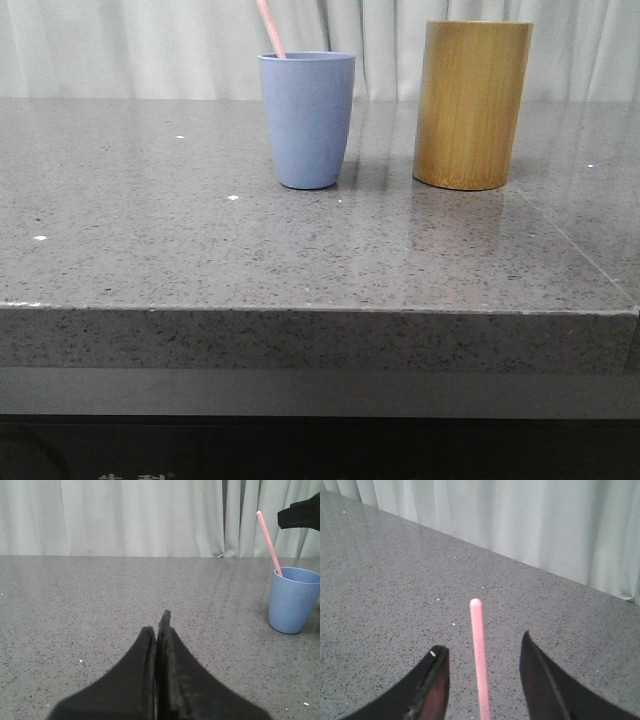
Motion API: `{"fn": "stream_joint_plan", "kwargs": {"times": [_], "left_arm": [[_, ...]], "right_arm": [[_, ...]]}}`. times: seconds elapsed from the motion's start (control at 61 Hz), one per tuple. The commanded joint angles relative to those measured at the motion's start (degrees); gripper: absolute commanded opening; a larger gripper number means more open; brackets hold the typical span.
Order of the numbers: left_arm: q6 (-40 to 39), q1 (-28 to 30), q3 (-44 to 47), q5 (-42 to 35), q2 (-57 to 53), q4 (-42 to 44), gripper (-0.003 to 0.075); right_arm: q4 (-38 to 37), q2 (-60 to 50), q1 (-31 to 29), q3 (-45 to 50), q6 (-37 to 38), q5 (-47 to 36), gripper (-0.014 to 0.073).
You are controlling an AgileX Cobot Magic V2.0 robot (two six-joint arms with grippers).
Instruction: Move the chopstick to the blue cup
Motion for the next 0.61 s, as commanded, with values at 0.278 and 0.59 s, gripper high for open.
{"fn": "stream_joint_plan", "kwargs": {"times": [0.278,0.59], "left_arm": [[-0.4,0.0,-1.2,-4.6,-0.6,-0.5,-0.0019],[-0.4,0.0,-1.2,-4.6,-0.6,-0.5,-0.0019]], "right_arm": [[-0.7,-8.4,-0.8,-1.5,-0.4,-0.7,0.0157],[-2.2,-12.2,-7.2,-1.5,-0.4,8.5,-0.0050]]}}
